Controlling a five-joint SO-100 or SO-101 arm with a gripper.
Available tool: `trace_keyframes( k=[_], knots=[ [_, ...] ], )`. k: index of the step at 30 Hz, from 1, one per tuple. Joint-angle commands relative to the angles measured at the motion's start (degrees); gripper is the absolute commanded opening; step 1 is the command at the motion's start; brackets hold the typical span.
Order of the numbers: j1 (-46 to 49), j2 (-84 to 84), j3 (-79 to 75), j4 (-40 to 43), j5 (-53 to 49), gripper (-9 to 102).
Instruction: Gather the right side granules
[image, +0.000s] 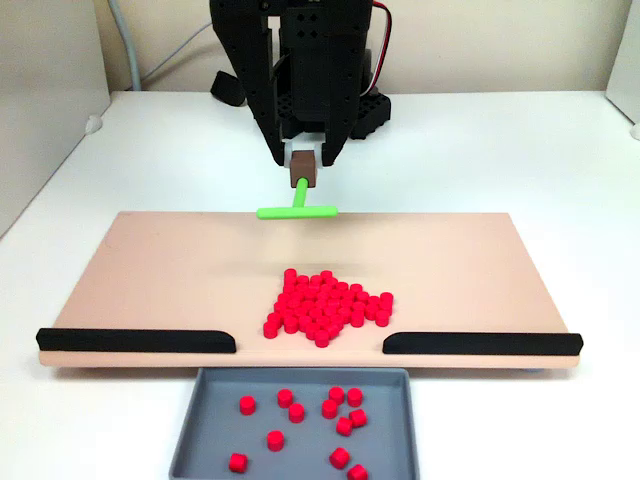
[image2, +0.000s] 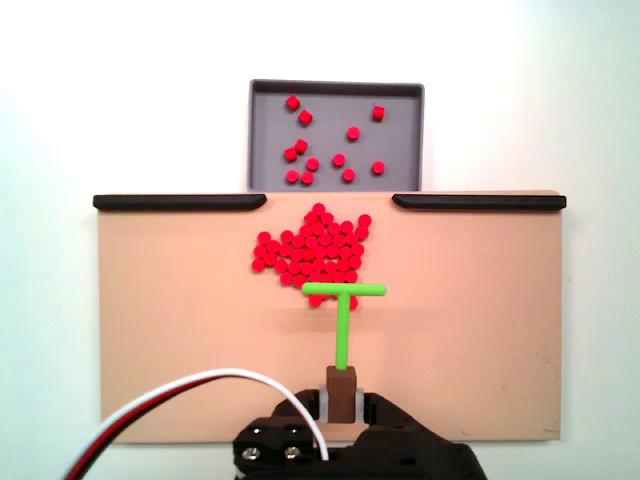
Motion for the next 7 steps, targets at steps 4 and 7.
trace_keyframes(
  k=[4, 7],
  knots=[
    [-0.35, 2.37, -1.23, 0.00, -0.44, 0],
    [-0.09, 2.46, -1.23, 0.00, -0.70, 0]
  ],
)
